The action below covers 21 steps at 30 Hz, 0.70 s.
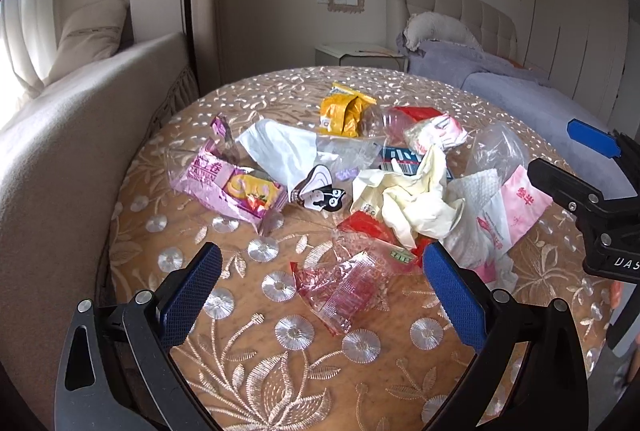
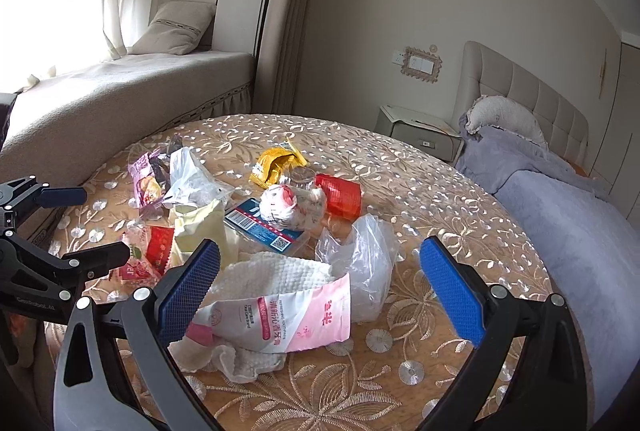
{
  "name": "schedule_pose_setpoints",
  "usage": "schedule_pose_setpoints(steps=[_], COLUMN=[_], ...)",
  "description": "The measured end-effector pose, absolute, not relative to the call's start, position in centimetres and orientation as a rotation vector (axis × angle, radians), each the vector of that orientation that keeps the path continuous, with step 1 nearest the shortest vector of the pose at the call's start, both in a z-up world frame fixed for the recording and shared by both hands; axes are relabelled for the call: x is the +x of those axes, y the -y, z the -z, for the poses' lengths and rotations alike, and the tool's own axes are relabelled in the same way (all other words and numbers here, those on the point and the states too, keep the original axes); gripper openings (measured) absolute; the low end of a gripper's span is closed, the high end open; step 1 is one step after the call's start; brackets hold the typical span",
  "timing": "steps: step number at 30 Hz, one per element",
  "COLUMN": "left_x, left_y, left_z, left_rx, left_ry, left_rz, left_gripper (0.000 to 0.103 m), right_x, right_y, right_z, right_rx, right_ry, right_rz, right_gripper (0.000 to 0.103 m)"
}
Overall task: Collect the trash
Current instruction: 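Move both grippers toward the trash pile on the table, then grasp the clear plastic bag with the right gripper while the left grasps the red wrapper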
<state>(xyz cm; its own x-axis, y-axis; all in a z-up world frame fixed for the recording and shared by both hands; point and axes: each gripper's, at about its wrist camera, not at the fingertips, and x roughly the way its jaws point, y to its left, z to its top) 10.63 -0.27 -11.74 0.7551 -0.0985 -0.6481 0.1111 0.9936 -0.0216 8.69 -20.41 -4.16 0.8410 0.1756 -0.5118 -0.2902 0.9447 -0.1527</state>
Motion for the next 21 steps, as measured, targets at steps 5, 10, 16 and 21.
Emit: schedule_pose_setpoints(steps=[5, 10, 16, 21], left_x=[12.2, 13.1, 14.2, 14.8], left_y=[0.4, 1.0, 1.0, 1.3], left_z=[13.3, 14.1, 14.9, 15.5], left_rx=[0.035, 0.058, 0.011, -0.005], left_ry=[-0.751, -0.765, -0.797, -0.825], left_rz=[0.110, 0.133, 0.175, 0.215], left_gripper=[0.098, 0.098, 0.095, 0.061], right_x=[10.6, 12.6, 15.1, 16.0], right_y=[21.4, 21.8, 22.6, 23.3], right_z=[4.9, 5.9, 7.4, 7.6], right_rx=[-0.190, -0.166, -0.125, -0.105], right_ry=[-0.562, -0.608, -0.703, -0.725], right_rz=[-0.210, -0.209, -0.201, -0.200], right_gripper=[0.100, 0.088, 0.050, 0.029])
